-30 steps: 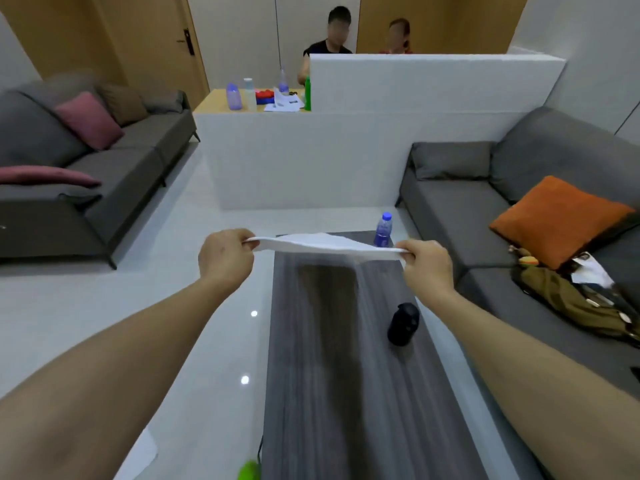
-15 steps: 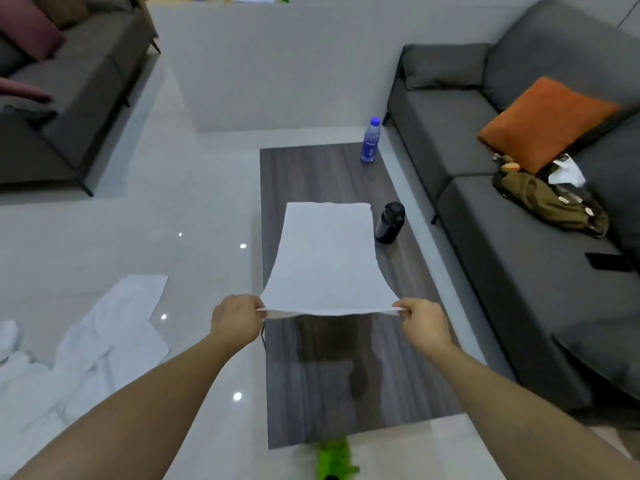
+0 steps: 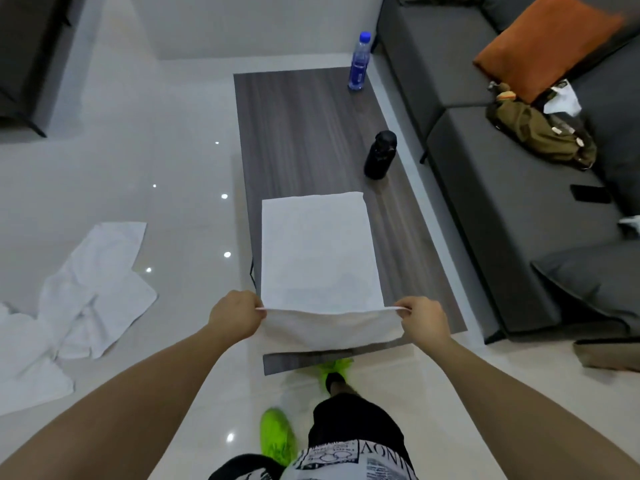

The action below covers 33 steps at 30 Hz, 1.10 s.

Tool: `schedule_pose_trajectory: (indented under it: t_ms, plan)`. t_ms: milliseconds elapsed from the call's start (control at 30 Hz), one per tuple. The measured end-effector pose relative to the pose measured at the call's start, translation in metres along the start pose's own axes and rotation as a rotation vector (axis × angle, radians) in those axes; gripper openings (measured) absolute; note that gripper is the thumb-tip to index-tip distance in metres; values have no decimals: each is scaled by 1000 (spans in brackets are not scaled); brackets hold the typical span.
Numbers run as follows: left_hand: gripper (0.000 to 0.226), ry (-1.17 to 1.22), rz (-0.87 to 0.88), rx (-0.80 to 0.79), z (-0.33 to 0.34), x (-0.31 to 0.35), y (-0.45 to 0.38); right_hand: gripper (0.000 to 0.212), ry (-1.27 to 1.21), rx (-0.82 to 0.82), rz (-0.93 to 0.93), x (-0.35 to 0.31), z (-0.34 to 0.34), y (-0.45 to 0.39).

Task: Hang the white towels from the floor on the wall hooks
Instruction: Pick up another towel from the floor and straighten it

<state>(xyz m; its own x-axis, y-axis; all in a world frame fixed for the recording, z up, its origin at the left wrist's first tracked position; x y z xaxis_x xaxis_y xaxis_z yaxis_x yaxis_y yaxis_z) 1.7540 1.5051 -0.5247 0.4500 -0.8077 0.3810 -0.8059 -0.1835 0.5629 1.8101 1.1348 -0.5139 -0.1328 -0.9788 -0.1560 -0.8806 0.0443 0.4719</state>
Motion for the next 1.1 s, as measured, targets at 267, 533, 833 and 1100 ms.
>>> schedule_pose_trajectory:
  t_ms: [267,533,833,1100]
  plan:
    - [22,91,-84,163,-65,33,-87,16,-55,19,-76,-48,-54,-122]
    - [23,223,-98,399,-136,66,-173,17,-100,131,-133,-102,-126,-243]
    - [28,282,-145,376,-84,62,-199,24,-113,17,-88,-95,-64,-263]
    - [30,278,-260,17,76,19,-166,28,28,-307,-183,-79,93,-189]
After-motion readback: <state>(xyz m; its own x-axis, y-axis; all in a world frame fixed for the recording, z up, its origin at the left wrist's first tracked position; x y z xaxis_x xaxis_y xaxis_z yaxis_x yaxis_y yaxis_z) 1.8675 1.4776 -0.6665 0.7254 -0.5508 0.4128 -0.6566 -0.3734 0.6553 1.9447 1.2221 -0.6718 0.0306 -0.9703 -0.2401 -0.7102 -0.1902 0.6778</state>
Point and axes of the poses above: each hand's wrist, its own y-axis away from the middle knuckle, its own z-axis out of the palm, x = y × z, the point moved 8 cm from there along -y, towards the middle knuckle, and after that the axes turned 10 degrees about y, right-handed, at the moved point
